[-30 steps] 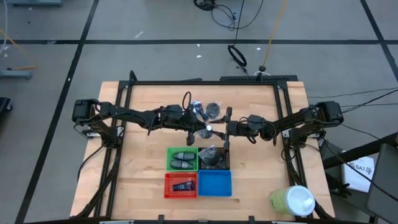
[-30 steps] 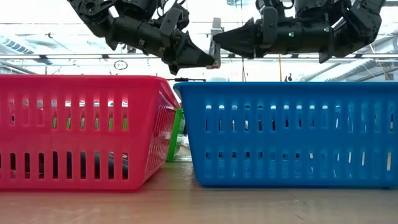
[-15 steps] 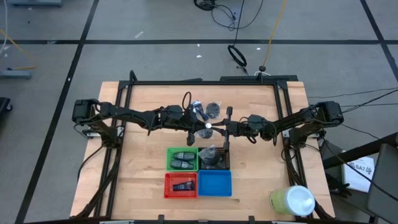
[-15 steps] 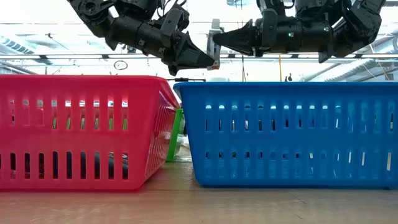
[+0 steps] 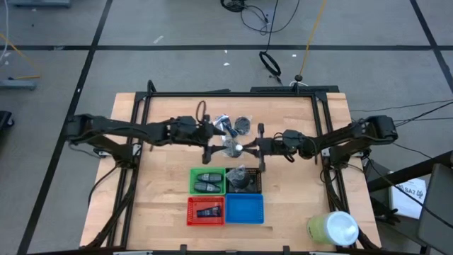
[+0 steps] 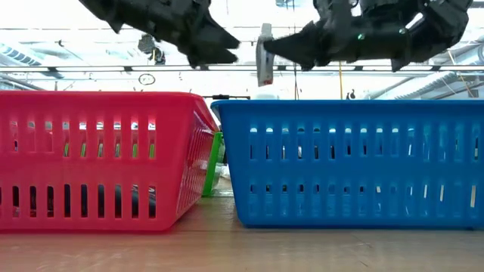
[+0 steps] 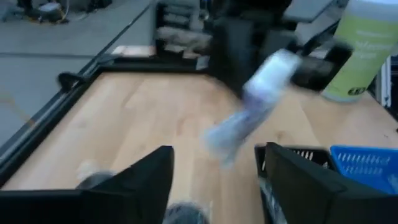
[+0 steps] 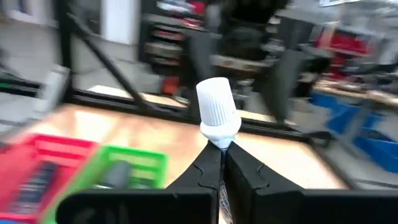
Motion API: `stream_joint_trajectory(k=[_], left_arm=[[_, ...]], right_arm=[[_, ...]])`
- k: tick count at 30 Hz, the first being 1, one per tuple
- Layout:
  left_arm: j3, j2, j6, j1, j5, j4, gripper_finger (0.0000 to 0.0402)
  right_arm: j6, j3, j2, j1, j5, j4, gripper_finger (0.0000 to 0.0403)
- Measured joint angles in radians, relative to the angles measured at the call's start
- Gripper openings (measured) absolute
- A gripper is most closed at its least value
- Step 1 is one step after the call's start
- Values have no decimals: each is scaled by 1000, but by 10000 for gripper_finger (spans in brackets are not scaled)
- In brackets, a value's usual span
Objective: Pick & Place Travel size toiletries
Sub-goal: Put the bottom left white toothpaste into the blue bin
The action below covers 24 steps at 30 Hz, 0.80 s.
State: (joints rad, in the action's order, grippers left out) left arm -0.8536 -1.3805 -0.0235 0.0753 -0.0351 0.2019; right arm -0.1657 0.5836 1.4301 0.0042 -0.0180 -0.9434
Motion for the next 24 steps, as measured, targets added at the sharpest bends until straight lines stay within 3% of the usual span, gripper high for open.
stream_joint_trajectory(k=[6, 13, 18, 24], left_arm=[[0, 144, -28, 10, 56, -179, 297], [0, 175, -34, 19, 323, -228, 304], [0, 169, -2, 50, 407, -271, 292], [0, 168, 74, 79, 452, -309, 277]], right_arm=[[142, 53, -41, 115, -114, 191, 0], [234, 226, -33, 299, -113, 569, 0], [347, 233, 1, 379, -114, 566, 0], [470, 233, 81, 397, -119, 571, 0]])
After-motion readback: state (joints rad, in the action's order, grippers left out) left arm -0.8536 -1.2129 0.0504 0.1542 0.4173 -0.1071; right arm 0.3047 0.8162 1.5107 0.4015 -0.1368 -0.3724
